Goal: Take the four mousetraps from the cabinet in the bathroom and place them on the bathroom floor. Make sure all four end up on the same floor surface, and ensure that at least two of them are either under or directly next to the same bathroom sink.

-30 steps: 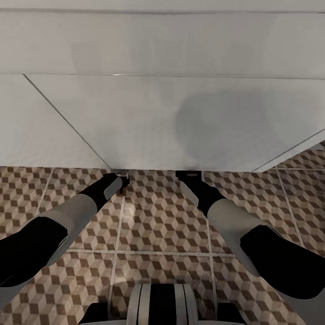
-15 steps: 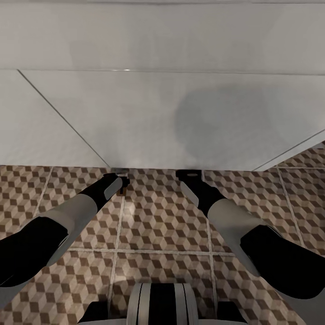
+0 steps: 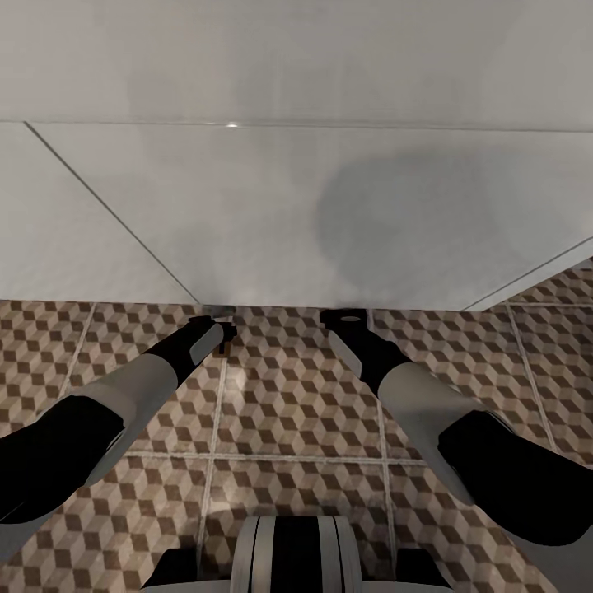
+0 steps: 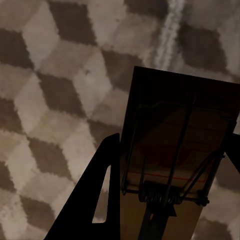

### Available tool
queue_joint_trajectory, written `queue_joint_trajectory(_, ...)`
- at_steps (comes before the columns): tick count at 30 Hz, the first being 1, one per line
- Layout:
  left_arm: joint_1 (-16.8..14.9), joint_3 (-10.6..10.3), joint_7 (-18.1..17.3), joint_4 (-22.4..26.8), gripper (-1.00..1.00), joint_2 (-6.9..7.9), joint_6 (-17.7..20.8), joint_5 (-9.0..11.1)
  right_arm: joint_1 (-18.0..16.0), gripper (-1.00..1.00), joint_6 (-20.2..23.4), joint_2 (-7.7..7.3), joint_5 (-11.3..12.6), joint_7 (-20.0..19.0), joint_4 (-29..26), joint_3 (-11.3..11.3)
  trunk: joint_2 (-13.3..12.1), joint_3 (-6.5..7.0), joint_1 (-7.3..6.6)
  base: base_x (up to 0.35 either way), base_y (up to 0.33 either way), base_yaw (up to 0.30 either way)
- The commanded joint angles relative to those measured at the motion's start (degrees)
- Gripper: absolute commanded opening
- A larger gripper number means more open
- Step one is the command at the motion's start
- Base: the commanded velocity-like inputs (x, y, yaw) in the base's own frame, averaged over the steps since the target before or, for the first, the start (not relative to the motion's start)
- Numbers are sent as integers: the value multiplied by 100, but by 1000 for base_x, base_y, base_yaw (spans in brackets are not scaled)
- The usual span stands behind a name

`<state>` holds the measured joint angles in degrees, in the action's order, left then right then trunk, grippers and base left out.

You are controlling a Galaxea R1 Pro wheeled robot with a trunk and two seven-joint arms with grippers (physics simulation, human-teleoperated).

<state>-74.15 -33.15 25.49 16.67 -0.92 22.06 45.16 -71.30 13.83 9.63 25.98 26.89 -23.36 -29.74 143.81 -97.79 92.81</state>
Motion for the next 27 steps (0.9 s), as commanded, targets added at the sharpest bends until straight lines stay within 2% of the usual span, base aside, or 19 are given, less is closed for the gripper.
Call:
queue_joint_trajectory(1,-3,-52,62,11,-100,4,26,37,-5,-100,32,-2,39,39,-9,-48,1,-3,-1,0,0,0)
queue_joint_trajectory(21,-3,-58,62,11,-100,7,26,37,-1,-100,10,-1,39,35,-10,-49,1,-4,-1,0,0,0)
queue_joint_trajectory(27,-3,-50,62,11,-100,1,19,33,1,-100,-215,36,58,35,102,-54,1,-4,-1,0,0,0)
